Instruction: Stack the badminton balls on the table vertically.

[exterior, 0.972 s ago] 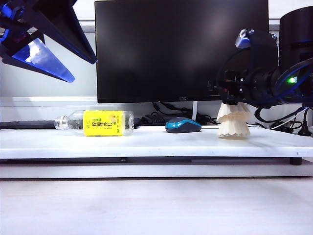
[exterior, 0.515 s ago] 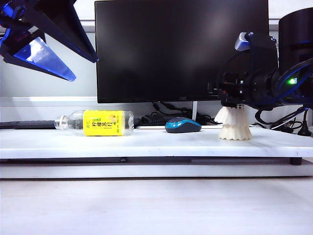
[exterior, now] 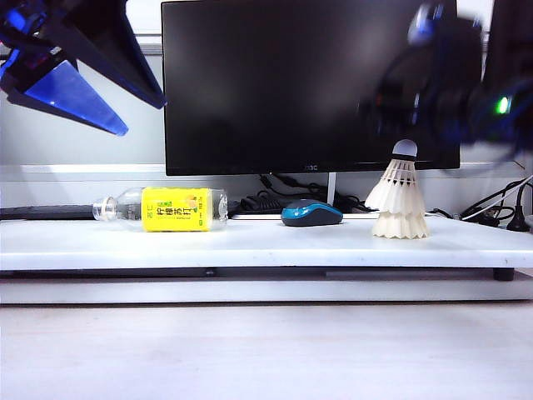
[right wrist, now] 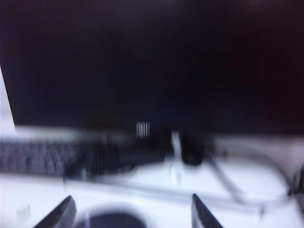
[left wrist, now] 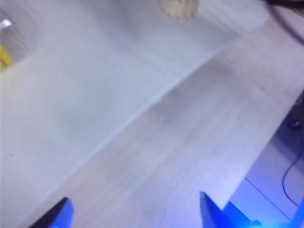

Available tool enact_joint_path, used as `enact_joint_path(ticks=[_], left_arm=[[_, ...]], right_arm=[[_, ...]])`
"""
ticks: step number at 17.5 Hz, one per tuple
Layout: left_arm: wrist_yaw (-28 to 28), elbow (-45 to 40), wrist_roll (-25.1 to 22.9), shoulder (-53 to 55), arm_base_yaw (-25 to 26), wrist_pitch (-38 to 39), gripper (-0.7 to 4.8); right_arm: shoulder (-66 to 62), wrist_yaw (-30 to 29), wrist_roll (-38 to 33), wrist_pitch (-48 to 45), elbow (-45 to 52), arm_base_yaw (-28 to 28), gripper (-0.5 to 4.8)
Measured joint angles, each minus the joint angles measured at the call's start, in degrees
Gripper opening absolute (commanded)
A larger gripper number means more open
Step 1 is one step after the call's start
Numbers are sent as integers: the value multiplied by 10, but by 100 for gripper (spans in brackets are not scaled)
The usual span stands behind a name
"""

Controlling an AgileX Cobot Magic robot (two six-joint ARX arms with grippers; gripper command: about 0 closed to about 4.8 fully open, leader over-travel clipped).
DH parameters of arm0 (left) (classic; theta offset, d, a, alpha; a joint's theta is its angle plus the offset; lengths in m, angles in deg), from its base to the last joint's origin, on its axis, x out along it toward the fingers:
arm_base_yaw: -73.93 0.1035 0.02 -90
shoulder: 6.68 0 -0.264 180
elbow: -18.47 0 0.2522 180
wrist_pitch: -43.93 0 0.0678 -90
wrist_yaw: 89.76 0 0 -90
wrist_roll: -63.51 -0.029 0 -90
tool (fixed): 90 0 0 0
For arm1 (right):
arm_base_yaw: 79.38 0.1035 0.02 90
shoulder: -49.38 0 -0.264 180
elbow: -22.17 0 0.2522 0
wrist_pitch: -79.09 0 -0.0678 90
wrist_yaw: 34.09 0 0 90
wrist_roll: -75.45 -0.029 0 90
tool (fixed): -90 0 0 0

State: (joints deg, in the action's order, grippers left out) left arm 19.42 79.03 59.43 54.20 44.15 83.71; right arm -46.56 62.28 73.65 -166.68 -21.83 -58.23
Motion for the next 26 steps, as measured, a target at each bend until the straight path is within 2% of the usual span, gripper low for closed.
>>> enact_joint_path(ticks=[4,5,6,7,8,9,10,12,13,14,16,19,25,26], left_arm=[[-15,0,10,-27,0,-49,372],[-17,0,14,-54,0,-73,372],[-22,0,14,-75,0,-84,368],[-28,0,14,-106,0,-92,340],[-30,0,14,-141,0,-103,292],[-31,0,14,-166,0,-106,168],[-34,0,14,-212,0,-99,125],[-37,1,14,-289,0,-87,96],[-49,0,14,-315,0,-80,57],[-70,0,13,-347,0,-69,43],[-109,1,13,-396,0,-44,43],[-139,1,11,-426,0,27,43],[-164,-7,11,-428,0,115,43],[-167,-12,11,-428,0,118,43]], right_arm=[[141,3,31,3,0,0,305],[223,12,33,35,0,0,301],[284,14,34,93,0,-2,254],[363,16,34,175,0,-4,211],[451,28,34,280,-3,-4,197],[516,38,36,384,-12,-4,197],[605,44,37,531,-23,-4,197],[738,45,37,718,-22,-4,117],[781,45,37,770,-22,-4,113],[817,45,38,819,-22,-4,113],[891,45,45,938,-19,-4,113],[930,39,47,1026,-19,-4,112],[933,-14,40,1093,-19,-3,111],[933,-15,36,1103,-19,-3,93]])
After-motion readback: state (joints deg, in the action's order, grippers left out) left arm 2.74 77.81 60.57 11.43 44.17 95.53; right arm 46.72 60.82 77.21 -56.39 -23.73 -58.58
